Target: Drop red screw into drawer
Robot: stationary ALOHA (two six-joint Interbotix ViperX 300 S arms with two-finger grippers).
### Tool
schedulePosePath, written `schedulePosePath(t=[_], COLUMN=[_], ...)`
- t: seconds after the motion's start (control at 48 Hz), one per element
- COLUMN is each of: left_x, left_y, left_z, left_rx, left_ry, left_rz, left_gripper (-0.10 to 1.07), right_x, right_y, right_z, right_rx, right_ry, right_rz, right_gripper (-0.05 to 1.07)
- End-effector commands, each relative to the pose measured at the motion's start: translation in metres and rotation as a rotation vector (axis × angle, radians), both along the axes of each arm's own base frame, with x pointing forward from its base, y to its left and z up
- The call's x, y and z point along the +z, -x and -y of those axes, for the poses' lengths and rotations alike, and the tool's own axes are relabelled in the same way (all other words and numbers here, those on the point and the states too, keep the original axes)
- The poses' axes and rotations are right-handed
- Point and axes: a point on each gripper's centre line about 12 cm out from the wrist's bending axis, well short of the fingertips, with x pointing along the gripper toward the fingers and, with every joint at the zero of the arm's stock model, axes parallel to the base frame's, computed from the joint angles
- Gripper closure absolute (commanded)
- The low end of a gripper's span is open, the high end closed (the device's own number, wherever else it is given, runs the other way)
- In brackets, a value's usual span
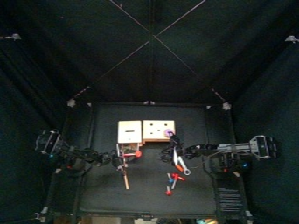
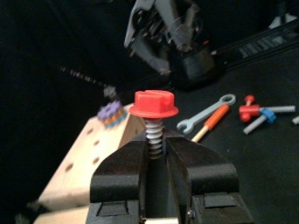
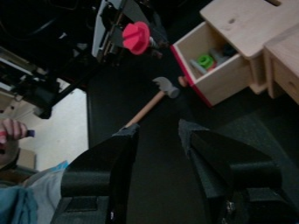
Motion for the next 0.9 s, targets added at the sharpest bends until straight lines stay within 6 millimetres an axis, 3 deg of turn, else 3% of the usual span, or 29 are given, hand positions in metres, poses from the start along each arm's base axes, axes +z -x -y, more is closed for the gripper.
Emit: schedulePosePath(t=[0.0,0.125,0.292,0.479,0.875], left_x=[-0.004,-0.019,-0.03,-0.032,-0.033], left_y=[0.006,0.011,0.011,0.013,0.014], left_z=[-0.002,0.0,-0.013,-0.035,-0.037], left_rx=[0.019,0.002,0.028,0.098,0.101], left_ry=[0.067,0.139,0.204,0.228,0.227], left_rz=[-0.054,-0.174,-0.271,-0.286,-0.293], left_gripper=[0.43,0.43,0.41,0.34,0.22], right_x=[0.001,-0.008,-0.017,-0.022,-0.021], right_y=[-0.003,-0.007,-0.013,-0.016,-0.017], right_z=[0.002,0.002,-0.002,-0.005,-0.006], right_rx=[-0.024,-0.03,-0.019,-0.011,-0.01], right_ry=[0.007,0.012,0.017,0.017,0.021], right_rz=[-0.011,-0.046,-0.077,-0.094,-0.093], right_gripper=[0.22,0.22,0.22,0.22,0.22])
